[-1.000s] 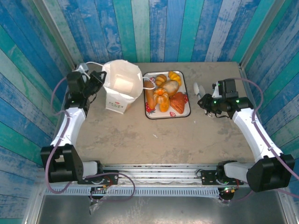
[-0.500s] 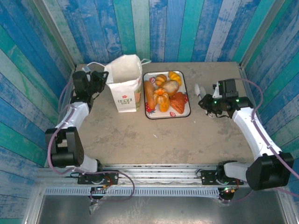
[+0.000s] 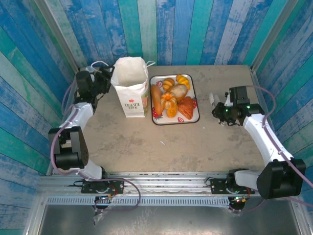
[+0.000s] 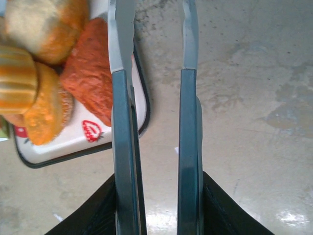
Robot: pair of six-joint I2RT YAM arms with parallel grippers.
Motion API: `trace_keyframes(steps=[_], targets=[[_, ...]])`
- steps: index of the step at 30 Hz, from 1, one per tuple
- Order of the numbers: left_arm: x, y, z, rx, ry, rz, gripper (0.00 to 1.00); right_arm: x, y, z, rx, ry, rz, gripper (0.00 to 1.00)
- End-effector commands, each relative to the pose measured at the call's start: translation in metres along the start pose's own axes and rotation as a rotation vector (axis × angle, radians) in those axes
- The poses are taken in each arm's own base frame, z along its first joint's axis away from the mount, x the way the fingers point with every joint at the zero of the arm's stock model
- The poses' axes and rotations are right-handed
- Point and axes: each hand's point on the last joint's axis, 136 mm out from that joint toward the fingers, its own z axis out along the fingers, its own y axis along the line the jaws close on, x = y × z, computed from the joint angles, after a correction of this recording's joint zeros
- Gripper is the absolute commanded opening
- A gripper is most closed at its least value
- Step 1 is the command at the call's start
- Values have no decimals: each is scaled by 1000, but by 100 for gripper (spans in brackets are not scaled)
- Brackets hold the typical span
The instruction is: Take the fake bread out of the paper bag
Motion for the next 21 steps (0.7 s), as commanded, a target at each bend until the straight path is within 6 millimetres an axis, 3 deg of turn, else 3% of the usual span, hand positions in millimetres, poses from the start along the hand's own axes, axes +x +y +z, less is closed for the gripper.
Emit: trace_keyframes(steps=[1, 12, 21], targets=[[-11, -28, -17, 20, -32, 86, 94, -1, -20, 11, 82, -22, -25, 40], [-6, -48, -58, 2, -76, 185, 94, 5, -40, 46, 140, -21, -91, 40], [-1, -70, -92, 11, -109, 260, 94, 1, -39, 69, 132, -1, -132, 40]])
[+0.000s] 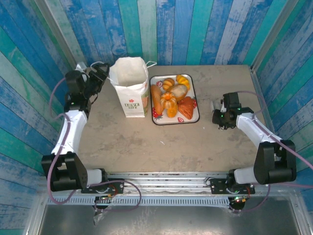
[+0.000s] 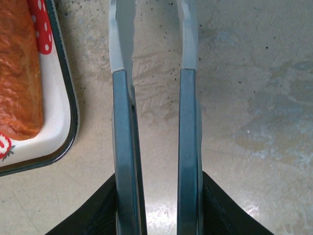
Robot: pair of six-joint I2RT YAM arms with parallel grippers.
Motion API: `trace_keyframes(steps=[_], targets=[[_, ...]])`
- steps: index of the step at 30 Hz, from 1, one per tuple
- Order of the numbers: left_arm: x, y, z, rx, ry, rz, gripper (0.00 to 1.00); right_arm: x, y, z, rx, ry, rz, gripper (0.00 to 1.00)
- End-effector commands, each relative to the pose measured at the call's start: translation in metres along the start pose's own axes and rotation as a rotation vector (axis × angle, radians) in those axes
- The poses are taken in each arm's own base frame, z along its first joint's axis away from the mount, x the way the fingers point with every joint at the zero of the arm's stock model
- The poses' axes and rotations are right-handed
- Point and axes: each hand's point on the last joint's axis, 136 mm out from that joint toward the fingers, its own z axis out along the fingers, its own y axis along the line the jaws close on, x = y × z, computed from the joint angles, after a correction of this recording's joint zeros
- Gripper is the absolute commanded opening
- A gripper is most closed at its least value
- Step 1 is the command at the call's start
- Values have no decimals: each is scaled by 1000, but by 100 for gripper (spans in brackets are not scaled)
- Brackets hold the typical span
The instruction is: Take the fake bread out of the paper bag
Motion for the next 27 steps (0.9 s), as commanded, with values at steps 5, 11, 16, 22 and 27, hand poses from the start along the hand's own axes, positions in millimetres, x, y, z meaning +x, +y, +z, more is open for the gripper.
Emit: trace_keyframes(steps=[5, 11, 16, 22, 27], targets=[[-7, -13, -57, -80, -110, 148, 94, -16, 3, 15, -4, -21, -50, 41], [-21, -2, -110, -218, -288, 242, 94, -14, 2, 34, 15, 36, -82, 44], [-22, 17, -139, -317, -379, 273, 94, -18, 2, 50, 34, 87, -122, 45], [-5, 52, -144, -371, -392, 249, 94, -15, -1, 67, 60, 158, -133, 48], [6, 86, -143, -453, -391, 232, 94, -5, -6, 74, 83, 210, -139, 53]])
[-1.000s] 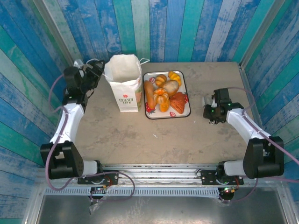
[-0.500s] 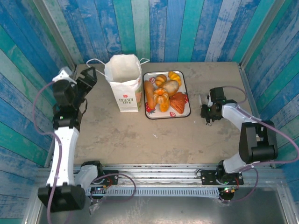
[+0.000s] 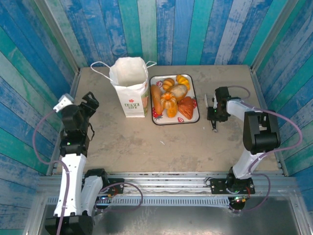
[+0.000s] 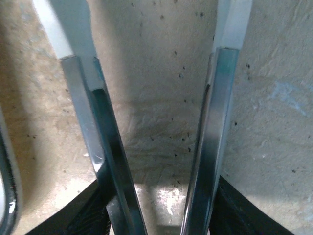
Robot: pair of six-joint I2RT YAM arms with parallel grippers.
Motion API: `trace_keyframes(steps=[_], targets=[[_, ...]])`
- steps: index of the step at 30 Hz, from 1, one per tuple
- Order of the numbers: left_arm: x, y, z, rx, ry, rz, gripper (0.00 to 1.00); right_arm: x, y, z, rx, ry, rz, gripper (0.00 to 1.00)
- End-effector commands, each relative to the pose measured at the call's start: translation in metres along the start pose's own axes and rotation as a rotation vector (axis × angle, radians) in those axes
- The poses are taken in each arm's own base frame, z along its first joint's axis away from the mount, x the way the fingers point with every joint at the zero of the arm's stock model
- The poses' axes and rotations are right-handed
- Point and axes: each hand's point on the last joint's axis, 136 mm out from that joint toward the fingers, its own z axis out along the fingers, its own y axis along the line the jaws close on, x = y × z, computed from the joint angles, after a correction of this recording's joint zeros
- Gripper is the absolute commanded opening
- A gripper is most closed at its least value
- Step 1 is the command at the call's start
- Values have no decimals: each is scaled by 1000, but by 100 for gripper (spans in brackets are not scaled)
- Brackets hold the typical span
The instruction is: Take the fake bread out of the paper bag
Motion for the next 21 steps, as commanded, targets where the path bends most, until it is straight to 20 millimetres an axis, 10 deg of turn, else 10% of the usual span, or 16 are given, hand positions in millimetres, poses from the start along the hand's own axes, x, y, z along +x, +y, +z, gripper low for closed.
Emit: trace_keyframes(steps=[1, 9, 11, 13, 21], targets=[[0, 18, 1, -69, -40, 4, 94, 11, -7, 3, 39, 55, -15, 54], [20, 48, 2, -125, -62, -18, 94, 17, -9, -1, 51, 53, -15, 59], [23, 52, 3, -133, -64, -11, 94, 16, -8, -6, 44, 45, -15, 68], [28, 58, 5, -150, -56, -3, 94, 14, -7, -11, 40, 32, -20, 99], [31, 68, 8, -182, -70, 17, 94, 7, -13, -45, 74, -33, -4, 100]])
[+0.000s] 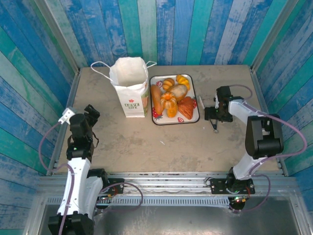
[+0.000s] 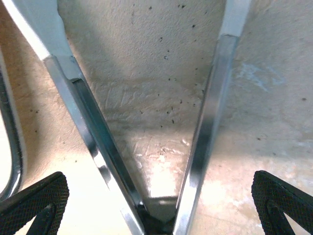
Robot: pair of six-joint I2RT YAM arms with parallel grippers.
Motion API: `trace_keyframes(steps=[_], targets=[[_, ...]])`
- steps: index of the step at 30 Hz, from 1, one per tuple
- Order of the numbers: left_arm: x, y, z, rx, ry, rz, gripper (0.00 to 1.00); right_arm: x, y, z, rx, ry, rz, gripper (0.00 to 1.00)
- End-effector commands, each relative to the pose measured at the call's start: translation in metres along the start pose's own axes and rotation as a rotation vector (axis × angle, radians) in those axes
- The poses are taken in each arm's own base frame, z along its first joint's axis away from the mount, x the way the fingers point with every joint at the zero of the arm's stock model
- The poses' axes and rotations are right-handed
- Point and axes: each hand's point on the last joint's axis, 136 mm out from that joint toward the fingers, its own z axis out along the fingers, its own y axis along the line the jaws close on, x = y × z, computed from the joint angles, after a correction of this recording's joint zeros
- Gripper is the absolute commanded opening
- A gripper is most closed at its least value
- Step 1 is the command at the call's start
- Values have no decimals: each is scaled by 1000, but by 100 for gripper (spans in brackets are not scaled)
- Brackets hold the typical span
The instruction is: Take the fake bread out of the paper bag
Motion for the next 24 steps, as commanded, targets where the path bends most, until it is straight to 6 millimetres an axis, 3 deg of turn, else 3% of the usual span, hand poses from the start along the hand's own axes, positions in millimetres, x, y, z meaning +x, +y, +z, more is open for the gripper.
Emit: trace_keyframes(steps=[1, 7, 13, 17, 24], targets=[[-5, 5, 2, -15, -45, 23, 94, 1, -9, -27, 43, -34, 15, 100], [-3, 10, 8, -26, -72, 108, 94, -9, -33, -91, 138, -236, 85, 100], [13, 22, 20, 12, -139, 121, 94, -7, -57, -153, 217, -471, 133, 100], [17, 31, 24, 1, -184, 193, 94, 1, -70, -169, 256, -569, 164, 100], [23, 24, 25, 100, -284, 348, 94, -2, -83, -171, 311, -666, 220, 100]])
